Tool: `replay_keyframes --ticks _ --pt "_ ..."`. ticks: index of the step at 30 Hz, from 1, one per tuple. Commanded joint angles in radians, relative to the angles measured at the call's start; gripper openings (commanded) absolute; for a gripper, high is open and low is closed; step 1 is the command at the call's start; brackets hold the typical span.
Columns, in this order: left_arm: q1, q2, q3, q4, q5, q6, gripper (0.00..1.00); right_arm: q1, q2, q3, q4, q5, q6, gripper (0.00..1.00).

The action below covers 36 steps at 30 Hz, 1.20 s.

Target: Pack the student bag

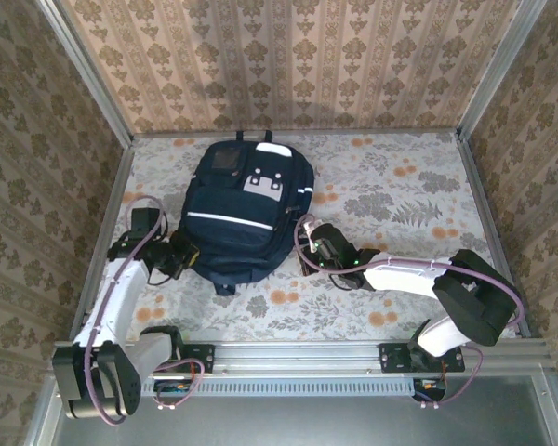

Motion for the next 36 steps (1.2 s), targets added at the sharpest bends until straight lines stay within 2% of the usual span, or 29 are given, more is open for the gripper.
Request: replay_keyframes --ticks 1,5,6,8,10,12,15,20,26,31,36 --pt "0.051 0.004 0.056 -0.026 -0.048 0.074 0.00 -0.012 0.020 -0.007 0.049 0.070 -0.126 0.00" --pt "0.078 0.062 0.065 0.011 -0.037 0.119 0.02 0.001 0.045 0.014 0.102 -0.155 -0.148 0.00" --pt "0.080 0.079 0.067 0.014 -0.021 0.116 0.10 0.014 0.054 0.025 0.111 -0.183 -0.132 0.00" --pt "0.079 0.102 0.070 0.022 0.017 0.104 0.34 0.051 0.082 0.064 0.113 -0.217 -0.094 0.00" --pt "0.074 0.085 0.070 0.016 0.035 0.078 0.48 0.090 0.113 0.100 0.127 -0.225 -0.044 0.00" --pt "0.061 0.038 0.077 -0.017 0.024 0.049 0.59 0.131 0.146 0.136 0.134 -0.234 -0.021 0.00" --pt "0.008 -0.056 0.086 -0.086 -0.030 -0.001 0.69 0.192 0.184 0.177 0.135 -0.193 -0.021 0.00" --pt "-0.148 -0.157 0.004 -0.116 -0.076 -0.197 0.70 0.222 0.230 0.202 0.185 -0.165 0.017 0.00" --pt "-0.307 -0.153 -0.136 0.072 -0.090 -0.409 0.68 0.228 0.243 0.233 0.185 -0.161 0.030 0.00" --pt "-0.371 -0.072 -0.120 0.139 -0.128 -0.438 0.65 0.237 0.242 0.237 0.177 -0.159 0.030 0.00" --pt "-0.381 -0.018 -0.110 0.193 -0.133 -0.443 0.61 0.242 0.241 0.224 0.176 -0.150 0.026 0.00"
